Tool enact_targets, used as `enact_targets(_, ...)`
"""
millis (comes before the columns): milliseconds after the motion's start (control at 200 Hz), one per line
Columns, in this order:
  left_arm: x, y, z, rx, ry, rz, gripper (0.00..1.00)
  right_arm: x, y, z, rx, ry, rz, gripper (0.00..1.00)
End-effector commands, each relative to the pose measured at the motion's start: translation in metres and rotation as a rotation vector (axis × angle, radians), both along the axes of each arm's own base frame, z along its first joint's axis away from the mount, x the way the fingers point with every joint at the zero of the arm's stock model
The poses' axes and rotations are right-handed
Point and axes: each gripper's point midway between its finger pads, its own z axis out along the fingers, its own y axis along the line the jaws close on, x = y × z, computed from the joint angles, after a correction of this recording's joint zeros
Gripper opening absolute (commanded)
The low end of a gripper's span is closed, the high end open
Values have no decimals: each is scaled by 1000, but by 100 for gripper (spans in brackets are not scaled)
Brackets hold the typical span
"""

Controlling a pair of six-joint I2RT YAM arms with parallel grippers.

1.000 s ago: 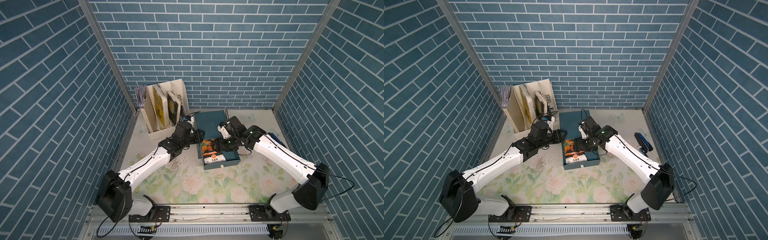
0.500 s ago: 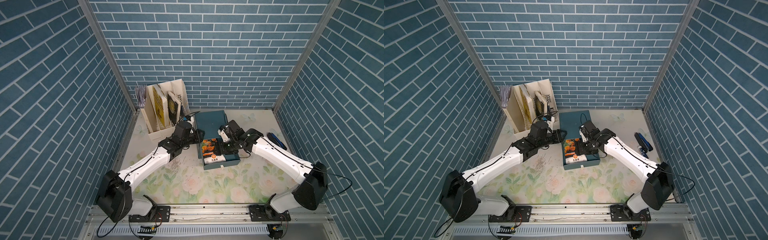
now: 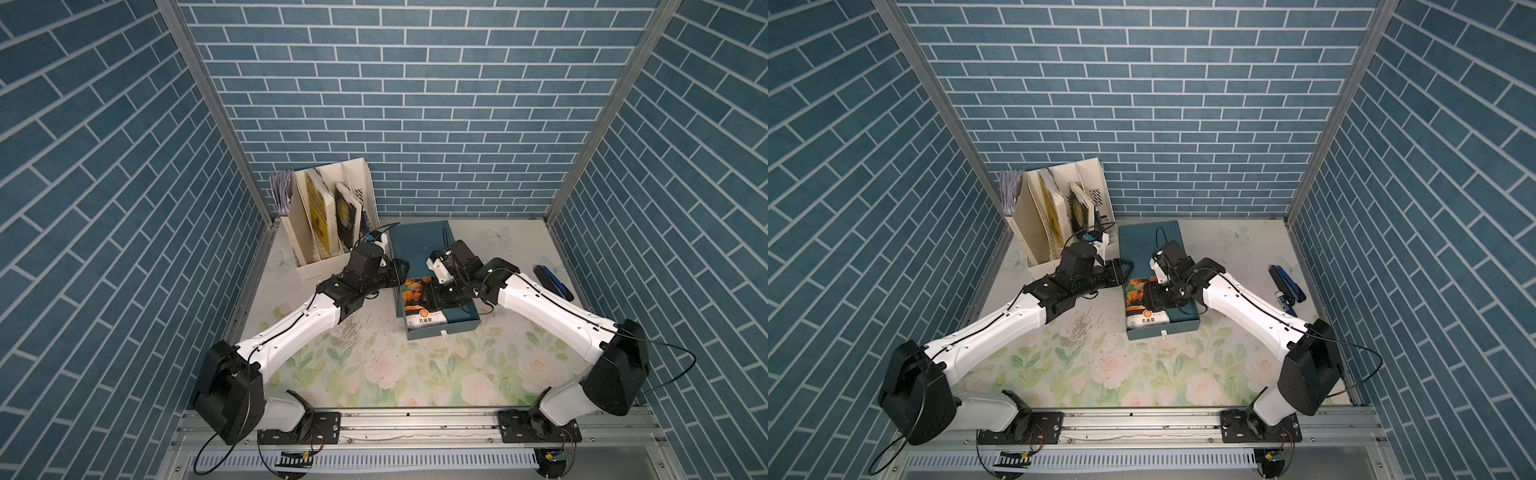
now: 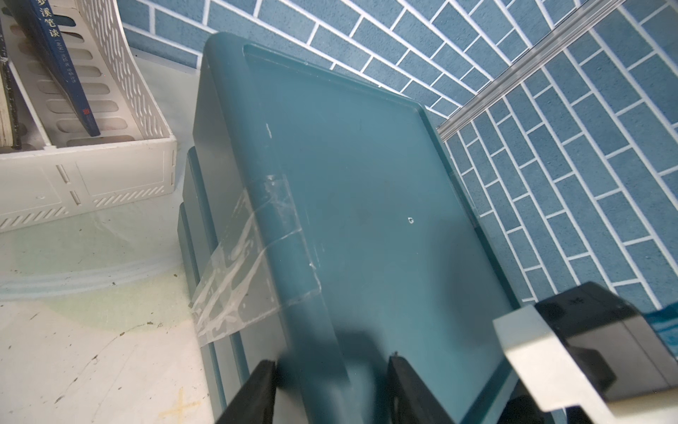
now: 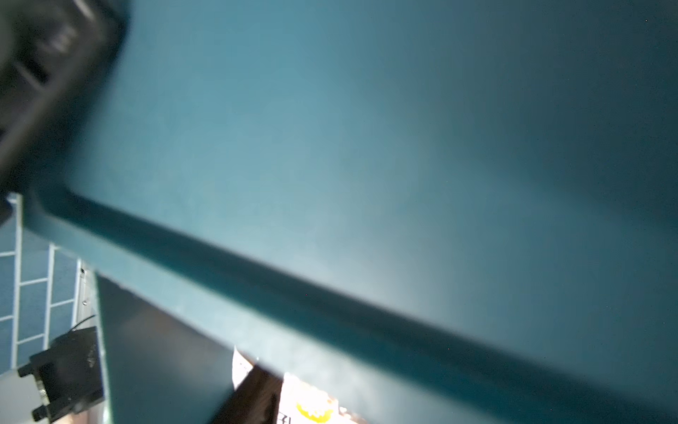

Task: Take the seed bags out of the drawer
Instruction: Pick up the seed packet from the drawer.

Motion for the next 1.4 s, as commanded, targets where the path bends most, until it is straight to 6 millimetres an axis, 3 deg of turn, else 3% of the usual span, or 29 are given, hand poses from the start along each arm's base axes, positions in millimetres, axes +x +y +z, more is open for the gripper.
enact_targets(0,-7,-2,-13,33,44,-38,52,-6,2,-16,-33,55,7,51)
enact_targets(255,-7,-3,-15,36,50,-39,52,-4,-3,-13,-41,35,-13,23)
enact_targets(535,-7,-2,-15,38,52,-36,52,-2,-4,-5,-27,16,-28,0)
enact_targets(965,-7,0,-14,41,50,-28,52,6,-8,36,74,-19,-66,0)
enact_targets(1395,-8,2,-14,49,49,-22,53,-2,-12,67,172,-13,-71,0)
